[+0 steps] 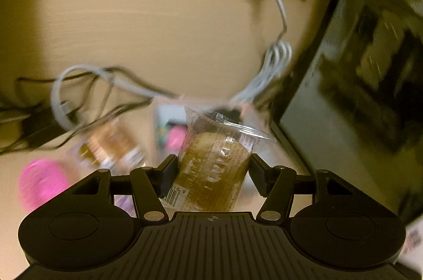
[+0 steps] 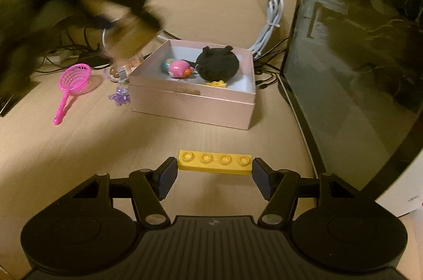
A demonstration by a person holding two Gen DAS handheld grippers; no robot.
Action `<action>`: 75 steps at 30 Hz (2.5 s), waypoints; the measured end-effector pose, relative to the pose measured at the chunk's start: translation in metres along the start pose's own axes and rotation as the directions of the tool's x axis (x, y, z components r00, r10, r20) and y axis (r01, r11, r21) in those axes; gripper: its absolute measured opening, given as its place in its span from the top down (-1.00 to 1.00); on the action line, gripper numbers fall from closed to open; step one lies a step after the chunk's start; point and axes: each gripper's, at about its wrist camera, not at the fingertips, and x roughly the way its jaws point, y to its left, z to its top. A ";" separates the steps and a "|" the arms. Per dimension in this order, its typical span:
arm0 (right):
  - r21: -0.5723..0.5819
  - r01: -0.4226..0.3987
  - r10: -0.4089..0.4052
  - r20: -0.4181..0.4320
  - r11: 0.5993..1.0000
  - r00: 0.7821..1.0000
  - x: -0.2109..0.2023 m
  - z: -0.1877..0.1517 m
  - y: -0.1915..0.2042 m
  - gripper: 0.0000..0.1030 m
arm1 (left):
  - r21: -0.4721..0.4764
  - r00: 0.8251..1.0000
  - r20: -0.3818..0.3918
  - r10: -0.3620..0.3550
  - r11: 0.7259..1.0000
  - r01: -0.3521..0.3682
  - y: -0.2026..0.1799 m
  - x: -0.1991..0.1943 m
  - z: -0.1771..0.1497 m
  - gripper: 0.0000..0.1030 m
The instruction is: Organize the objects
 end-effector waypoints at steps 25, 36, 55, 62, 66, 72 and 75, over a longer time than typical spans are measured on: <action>-0.048 -0.071 0.077 0.146 0.996 0.986 0.101 0.147 0.043 -0.73 | -0.250 0.947 -0.062 0.314 0.914 -0.319 0.140 -0.088 -0.115 -0.22; -0.183 -0.123 0.129 0.021 0.975 0.991 0.078 0.068 0.094 -0.92 | -0.221 0.950 -0.064 0.306 0.924 -0.313 0.165 -0.060 -0.096 -0.22; -0.191 -0.091 0.089 -0.021 0.977 0.996 0.048 0.050 0.091 -1.00 | -0.193 0.947 -0.134 0.293 0.929 -0.315 0.155 -0.052 -0.089 0.70; -0.180 -0.208 0.207 -0.026 0.961 0.978 0.094 0.107 0.130 -1.00 | -0.318 0.964 -0.152 0.218 0.913 -0.257 0.163 -0.114 -0.130 0.70; -0.199 -0.206 0.199 -0.055 0.958 0.978 0.144 0.146 0.163 -1.00 | -0.293 0.953 -0.154 0.262 0.909 -0.297 0.165 -0.139 -0.139 0.70; -0.145 -0.186 0.155 -0.201 0.972 0.967 0.234 0.190 0.199 -1.00 | -0.315 0.935 -0.173 0.310 0.882 -0.351 0.180 -0.161 -0.151 0.70; -0.117 -0.160 0.126 -0.260 0.980 0.958 0.266 0.196 0.205 -1.00 | -0.328 0.931 -0.180 0.317 0.873 -0.361 0.186 -0.166 -0.156 0.70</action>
